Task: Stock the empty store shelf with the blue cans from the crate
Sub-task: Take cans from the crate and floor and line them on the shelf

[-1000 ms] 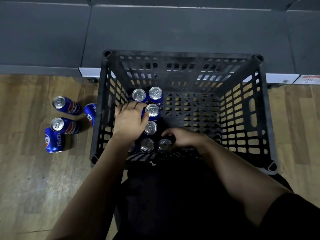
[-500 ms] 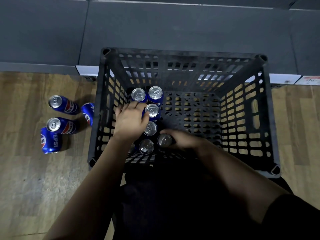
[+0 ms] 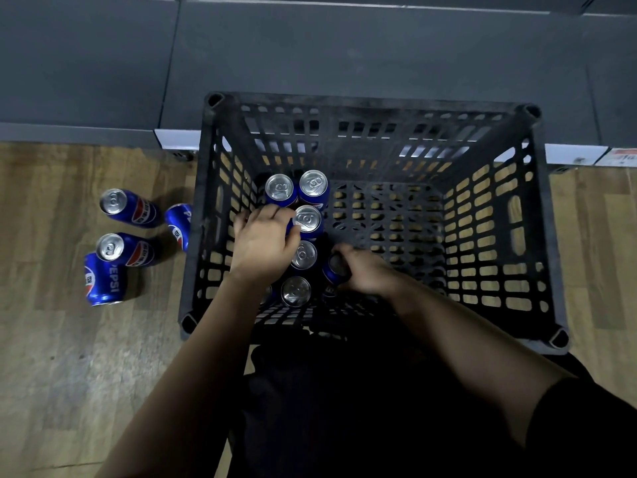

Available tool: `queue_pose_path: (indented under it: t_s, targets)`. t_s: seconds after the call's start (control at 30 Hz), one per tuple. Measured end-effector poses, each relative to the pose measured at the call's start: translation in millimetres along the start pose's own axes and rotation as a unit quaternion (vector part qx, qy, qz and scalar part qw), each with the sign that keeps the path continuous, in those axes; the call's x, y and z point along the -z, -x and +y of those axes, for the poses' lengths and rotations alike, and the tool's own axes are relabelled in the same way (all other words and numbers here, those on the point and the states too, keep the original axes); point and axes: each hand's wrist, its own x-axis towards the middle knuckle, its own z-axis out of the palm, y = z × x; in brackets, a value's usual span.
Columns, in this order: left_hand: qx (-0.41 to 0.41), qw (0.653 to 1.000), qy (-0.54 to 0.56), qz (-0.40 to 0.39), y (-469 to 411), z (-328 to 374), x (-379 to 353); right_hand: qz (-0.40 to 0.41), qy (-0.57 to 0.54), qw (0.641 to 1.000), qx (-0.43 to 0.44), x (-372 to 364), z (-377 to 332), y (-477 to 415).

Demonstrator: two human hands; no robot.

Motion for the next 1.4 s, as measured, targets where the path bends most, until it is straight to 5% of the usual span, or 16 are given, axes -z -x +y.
queue_pose_path:
  t_s: [0.2,0.57,0.97,1.4]
  targets:
    - [0.000,1.000,0.000,0.006,-0.9,-0.4,0.9,0.026,0.017,0.999,0.020,6.5,-0.4,5.1]
    - [-0.009,1.000,-0.007,0.005,11.0,38.4,60.5,0.175,-0.241,0.954,-0.021,67.5,-21.0,63.6]
    - [-0.056,0.998,-0.019,0.012,58.8,139.8,278.9,0.198,-0.262,0.944,-0.023,222.9,-120.6,238.4]
    - [-0.131,0.983,-0.013,0.129,36.1,245.2,541.2,0.287,-0.228,0.929,0.057,450.9,-237.2,400.4]
